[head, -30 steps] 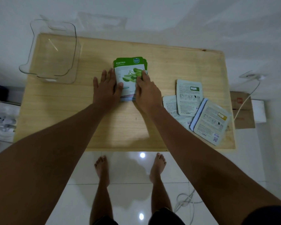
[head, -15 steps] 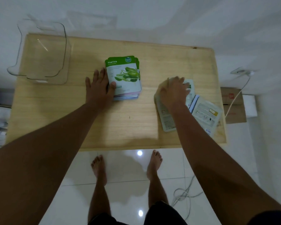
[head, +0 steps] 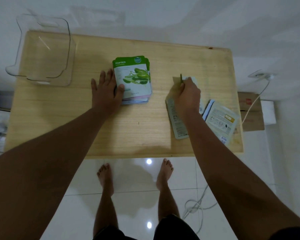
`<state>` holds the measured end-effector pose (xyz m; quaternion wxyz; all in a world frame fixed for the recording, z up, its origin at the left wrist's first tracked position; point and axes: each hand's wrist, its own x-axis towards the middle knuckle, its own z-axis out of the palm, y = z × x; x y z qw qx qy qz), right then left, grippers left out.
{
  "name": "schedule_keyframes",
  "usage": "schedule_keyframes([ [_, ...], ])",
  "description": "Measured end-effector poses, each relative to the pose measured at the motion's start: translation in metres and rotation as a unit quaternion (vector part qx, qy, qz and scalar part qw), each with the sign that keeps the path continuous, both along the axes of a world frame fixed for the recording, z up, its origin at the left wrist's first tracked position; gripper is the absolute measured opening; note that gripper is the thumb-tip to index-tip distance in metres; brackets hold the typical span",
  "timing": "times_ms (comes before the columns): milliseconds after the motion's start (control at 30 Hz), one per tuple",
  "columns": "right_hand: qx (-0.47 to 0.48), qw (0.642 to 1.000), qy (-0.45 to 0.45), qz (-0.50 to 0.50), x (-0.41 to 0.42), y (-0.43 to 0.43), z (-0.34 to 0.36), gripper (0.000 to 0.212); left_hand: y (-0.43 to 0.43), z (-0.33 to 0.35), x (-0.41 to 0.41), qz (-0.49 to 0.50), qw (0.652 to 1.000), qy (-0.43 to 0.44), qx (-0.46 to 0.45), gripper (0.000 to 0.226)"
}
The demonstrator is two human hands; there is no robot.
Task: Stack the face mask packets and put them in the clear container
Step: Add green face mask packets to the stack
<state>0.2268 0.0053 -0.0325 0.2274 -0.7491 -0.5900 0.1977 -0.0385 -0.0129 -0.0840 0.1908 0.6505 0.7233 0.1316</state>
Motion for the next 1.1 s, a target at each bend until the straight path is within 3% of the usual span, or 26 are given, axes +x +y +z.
schedule_keyframes([
  [100, 0.072, 0.995, 0.063, 0.009, -0.013, 0.013, 0.027, 0.024, 0.0, 0.0, -0.001, 0.001, 1.0, -0.005, -0.005, 0.065],
  [267, 0.167, 0.981, 0.092, 0.031, -0.038, 0.04, 0.064, 0.021, 0.0, 0.002, -0.002, -0.005, 1.0, -0.012, -0.006, 0.062],
  [433, 0.105, 0.982, 0.154, 0.027, -0.066, 0.057, 0.048, 0.023, 0.0, 0.003, -0.002, 0.005, 0.999, -0.038, -0.001, 0.061],
  [567, 0.072, 0.986, 0.138, 0.054, -0.089, 0.051, 0.023, 0.024, 0.0, 0.003, -0.002, 0.013, 0.998, -0.055, 0.005, 0.061],
  [733, 0.053, 0.983, 0.141, 0.109, -0.108, 0.04, 0.002, 0.043, -0.001, 0.002, -0.002, 0.009, 0.998, -0.054, 0.01, 0.063],
  [933, 0.0, 0.977, 0.006, 0.215, -0.121, 0.04, -0.035, 0.041, 0.001, 0.002, -0.002, -0.002, 1.0, -0.021, 0.0, 0.067],
  [1100, -0.014, 0.976, -0.005, 0.216, -0.12, 0.037, -0.033, 0.042, 0.001, 0.0, -0.004, -0.013, 1.0, -0.016, -0.006, 0.073],
])
